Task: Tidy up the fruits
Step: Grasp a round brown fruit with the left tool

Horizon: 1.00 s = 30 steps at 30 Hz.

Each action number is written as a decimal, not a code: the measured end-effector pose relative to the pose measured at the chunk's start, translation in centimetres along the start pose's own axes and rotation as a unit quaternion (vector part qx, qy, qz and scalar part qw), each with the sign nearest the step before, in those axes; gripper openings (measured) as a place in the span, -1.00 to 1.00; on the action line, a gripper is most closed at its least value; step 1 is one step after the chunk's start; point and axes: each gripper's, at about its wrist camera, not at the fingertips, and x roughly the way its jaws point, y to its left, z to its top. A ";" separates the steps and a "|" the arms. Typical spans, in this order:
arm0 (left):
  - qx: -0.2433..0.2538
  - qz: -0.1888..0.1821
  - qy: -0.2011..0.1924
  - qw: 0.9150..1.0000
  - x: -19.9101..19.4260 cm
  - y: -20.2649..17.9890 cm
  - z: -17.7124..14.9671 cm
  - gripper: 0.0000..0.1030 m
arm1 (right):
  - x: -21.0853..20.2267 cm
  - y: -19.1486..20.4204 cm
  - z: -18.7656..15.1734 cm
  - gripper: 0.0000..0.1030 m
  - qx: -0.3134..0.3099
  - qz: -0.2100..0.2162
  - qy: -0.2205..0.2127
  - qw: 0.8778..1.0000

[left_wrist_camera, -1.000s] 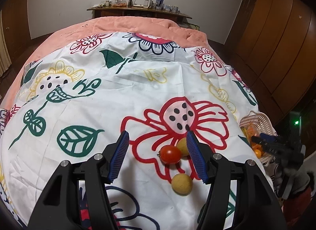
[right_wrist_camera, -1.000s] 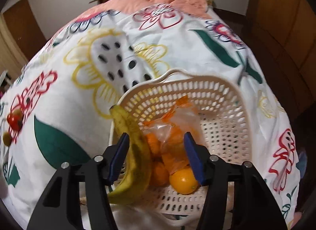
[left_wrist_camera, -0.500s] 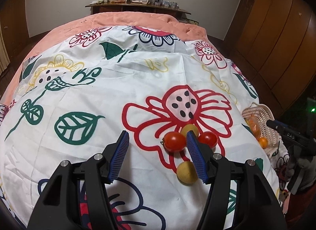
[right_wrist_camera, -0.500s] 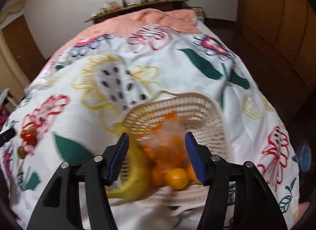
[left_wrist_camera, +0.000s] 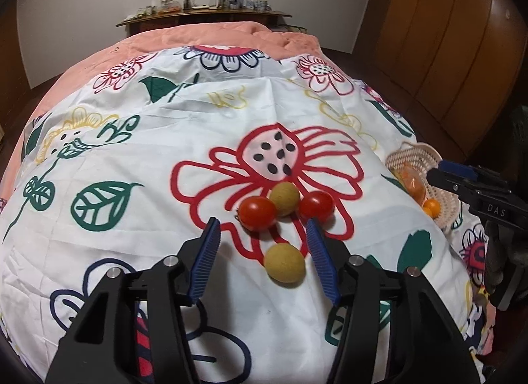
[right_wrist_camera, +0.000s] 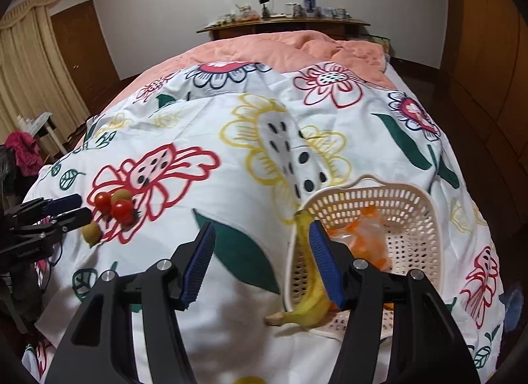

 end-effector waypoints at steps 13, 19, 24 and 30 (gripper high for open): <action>0.042 0.004 0.040 0.998 1.6 -1.5 -1.1 -0.31 | 0.1 2.8 0.3 0.15 -0.029 0.017 0.006 0.999; 0.041 0.001 0.036 0.998 1.4 -1.6 -1.4 -0.45 | 0.6 5.2 0.6 0.15 -0.042 0.047 0.018 0.998; 0.024 -0.019 0.015 0.999 0.4 -0.8 -1.9 -0.45 | 1.9 8.2 0.9 0.15 -0.072 0.064 0.036 0.995; 0.017 -0.017 -0.017 1.000 -1.2 -0.2 -2.2 -0.45 | 3.9 11.2 1.6 0.15 -0.100 0.077 0.066 0.990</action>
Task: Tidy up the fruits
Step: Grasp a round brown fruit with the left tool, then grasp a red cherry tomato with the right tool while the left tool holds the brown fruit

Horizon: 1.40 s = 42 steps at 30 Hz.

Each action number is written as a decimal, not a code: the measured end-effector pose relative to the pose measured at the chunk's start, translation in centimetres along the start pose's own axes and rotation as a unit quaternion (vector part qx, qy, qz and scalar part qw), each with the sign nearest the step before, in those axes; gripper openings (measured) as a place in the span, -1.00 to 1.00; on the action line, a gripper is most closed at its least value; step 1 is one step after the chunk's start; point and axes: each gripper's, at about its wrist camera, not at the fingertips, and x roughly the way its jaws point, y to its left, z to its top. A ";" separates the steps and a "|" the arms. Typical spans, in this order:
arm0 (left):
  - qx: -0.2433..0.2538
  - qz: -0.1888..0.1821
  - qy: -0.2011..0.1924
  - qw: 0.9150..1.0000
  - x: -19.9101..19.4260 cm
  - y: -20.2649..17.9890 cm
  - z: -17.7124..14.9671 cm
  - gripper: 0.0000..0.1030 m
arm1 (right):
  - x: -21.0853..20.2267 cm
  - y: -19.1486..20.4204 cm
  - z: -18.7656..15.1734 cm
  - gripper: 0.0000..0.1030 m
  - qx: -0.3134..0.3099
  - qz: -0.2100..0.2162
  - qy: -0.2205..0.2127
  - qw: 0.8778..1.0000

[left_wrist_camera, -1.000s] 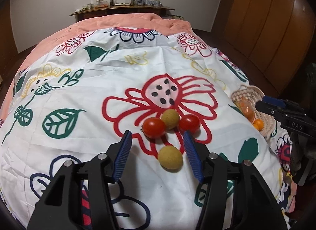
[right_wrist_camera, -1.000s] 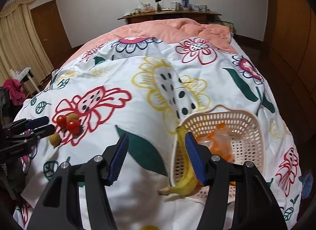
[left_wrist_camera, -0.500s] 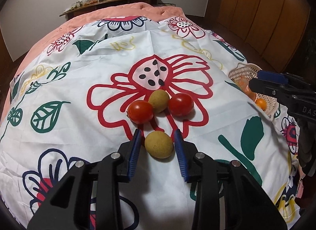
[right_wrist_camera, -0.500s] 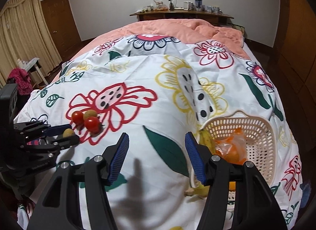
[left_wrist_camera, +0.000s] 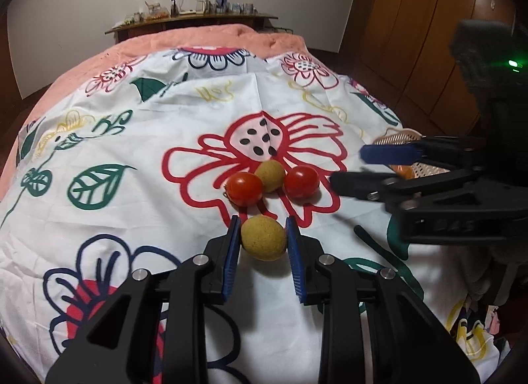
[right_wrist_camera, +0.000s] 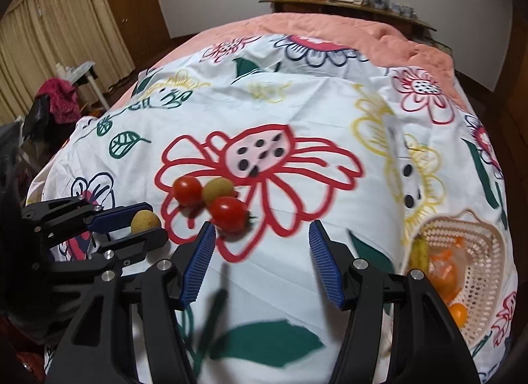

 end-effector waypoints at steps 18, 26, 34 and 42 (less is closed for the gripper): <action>-0.019 0.011 -0.034 0.999 -2.1 2.0 -0.6 -0.45 | 4.5 2.7 2.0 -0.25 -0.048 -0.015 0.070 0.996; -0.019 0.013 -0.035 0.999 -2.3 2.0 -0.6 -0.45 | 4.1 2.9 1.8 -0.31 -0.052 -0.014 0.062 0.997; -0.020 0.015 -0.038 0.999 -2.6 1.9 -0.5 -0.45 | 1.0 1.6 1.4 -0.31 -0.028 -0.015 0.021 0.999; -0.010 0.012 -0.039 0.999 -2.7 0.9 -0.2 -0.45 | -3.2 -1.6 0.9 -0.31 0.017 -0.024 -0.027 0.999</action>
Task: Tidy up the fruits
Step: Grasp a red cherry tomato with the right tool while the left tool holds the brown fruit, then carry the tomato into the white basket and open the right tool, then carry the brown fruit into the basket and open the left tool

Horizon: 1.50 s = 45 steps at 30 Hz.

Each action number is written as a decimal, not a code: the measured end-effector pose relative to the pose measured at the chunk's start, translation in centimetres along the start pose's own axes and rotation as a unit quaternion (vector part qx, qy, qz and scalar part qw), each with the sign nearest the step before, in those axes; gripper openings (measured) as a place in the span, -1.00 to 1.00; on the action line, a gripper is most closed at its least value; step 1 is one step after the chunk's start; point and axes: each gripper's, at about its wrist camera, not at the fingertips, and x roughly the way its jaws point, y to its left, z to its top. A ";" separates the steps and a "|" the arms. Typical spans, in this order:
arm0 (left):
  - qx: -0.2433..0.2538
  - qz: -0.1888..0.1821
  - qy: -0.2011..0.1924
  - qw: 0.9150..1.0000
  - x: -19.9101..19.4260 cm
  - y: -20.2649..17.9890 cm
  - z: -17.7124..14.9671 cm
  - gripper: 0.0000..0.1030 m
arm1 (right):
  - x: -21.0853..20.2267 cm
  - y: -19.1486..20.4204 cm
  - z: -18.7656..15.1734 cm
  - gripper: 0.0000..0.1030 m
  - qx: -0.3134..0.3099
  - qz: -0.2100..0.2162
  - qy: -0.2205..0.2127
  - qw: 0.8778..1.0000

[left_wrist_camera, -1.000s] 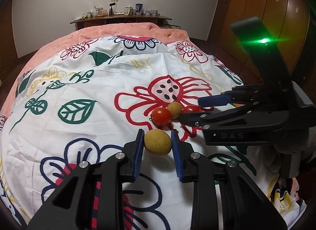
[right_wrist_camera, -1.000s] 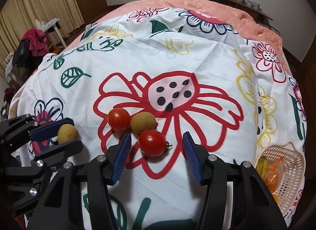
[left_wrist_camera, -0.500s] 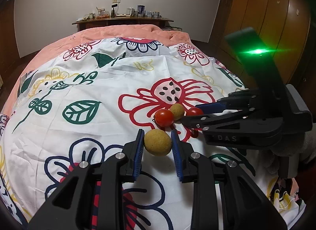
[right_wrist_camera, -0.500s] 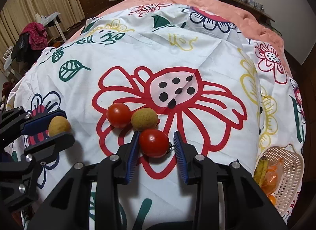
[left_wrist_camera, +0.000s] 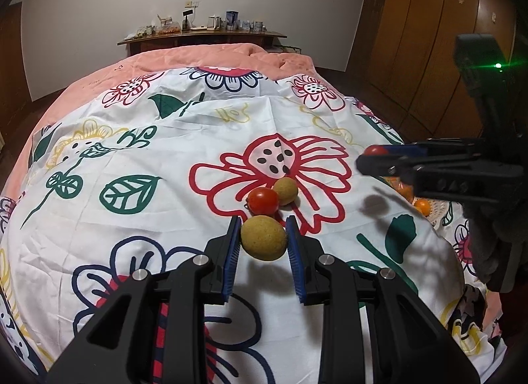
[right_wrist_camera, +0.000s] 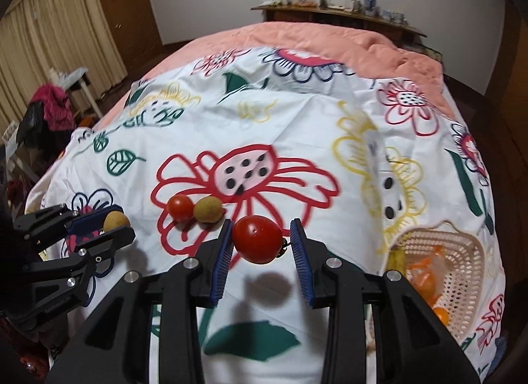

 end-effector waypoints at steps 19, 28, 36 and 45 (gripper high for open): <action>0.032 -0.006 -0.002 0.999 -0.2 -3.2 1.4 -0.45 | -5.6 -14.7 -6.9 -0.31 0.157 -0.081 -0.031 0.984; 0.055 -0.008 0.002 0.998 0.1 -5.7 2.1 -0.45 | -3.4 -18.8 -10.5 -0.31 0.207 -0.103 -0.003 0.973; 0.068 -0.010 0.007 0.998 0.5 -7.3 2.6 -0.45 | -1.8 -19.7 -11.6 -0.30 0.219 -0.107 0.011 0.970; 0.086 -0.014 0.008 0.996 0.9 -9.3 2.9 -0.45 | -1.7 -20.9 -12.3 -0.26 0.241 -0.107 0.006 0.965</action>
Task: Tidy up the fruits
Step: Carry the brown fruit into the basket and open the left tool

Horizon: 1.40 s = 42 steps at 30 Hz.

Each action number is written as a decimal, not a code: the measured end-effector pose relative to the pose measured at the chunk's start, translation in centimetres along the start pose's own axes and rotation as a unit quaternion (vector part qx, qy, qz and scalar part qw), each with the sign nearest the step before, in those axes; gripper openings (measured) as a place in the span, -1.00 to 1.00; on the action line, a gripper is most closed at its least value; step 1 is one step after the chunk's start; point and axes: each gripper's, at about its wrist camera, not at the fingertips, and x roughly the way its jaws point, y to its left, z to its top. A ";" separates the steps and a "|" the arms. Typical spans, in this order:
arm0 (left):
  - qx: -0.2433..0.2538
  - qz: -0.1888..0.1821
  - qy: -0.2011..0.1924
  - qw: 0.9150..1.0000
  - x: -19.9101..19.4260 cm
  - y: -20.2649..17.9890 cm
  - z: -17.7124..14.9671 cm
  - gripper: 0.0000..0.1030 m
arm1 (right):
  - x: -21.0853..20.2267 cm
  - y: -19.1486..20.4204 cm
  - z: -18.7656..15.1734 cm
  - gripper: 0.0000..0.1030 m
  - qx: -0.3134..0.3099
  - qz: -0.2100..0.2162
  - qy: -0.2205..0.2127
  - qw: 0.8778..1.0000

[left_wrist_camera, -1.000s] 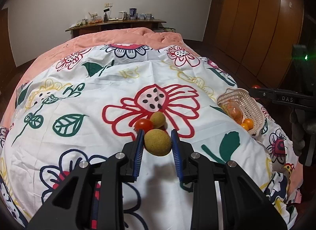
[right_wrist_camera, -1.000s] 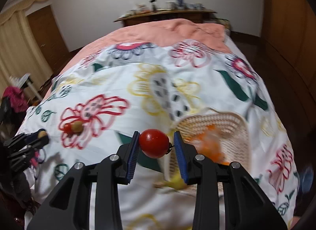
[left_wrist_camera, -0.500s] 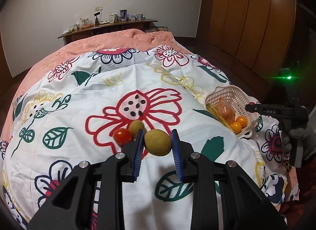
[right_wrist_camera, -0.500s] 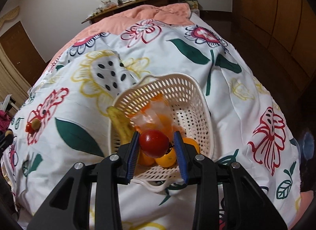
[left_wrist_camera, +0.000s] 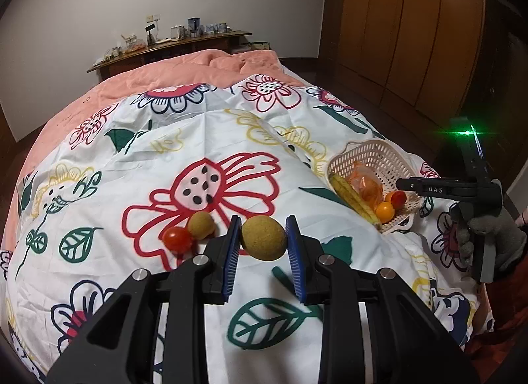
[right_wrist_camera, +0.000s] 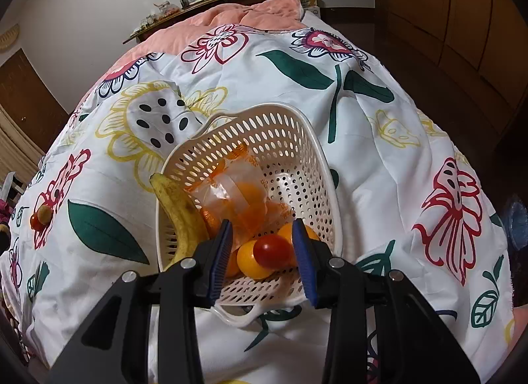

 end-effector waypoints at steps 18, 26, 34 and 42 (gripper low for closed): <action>0.044 -0.037 0.022 0.998 3.0 -6.5 3.2 -0.45 | -2.4 -2.3 -0.7 -0.15 0.038 0.020 -0.041 0.998; 0.078 -0.061 0.032 0.995 4.9 -10.7 5.3 -0.45 | -3.7 -3.4 -0.9 -0.15 0.053 0.031 -0.061 0.996; 0.098 -0.079 0.059 0.990 7.8 -14.1 6.6 -0.45 | -4.1 -4.4 -1.2 -0.15 0.065 0.042 -0.069 0.995; 0.116 -0.083 0.080 0.987 10.1 -16.4 7.1 -0.45 | -3.8 -5.2 -1.5 -0.15 0.075 0.047 -0.069 0.994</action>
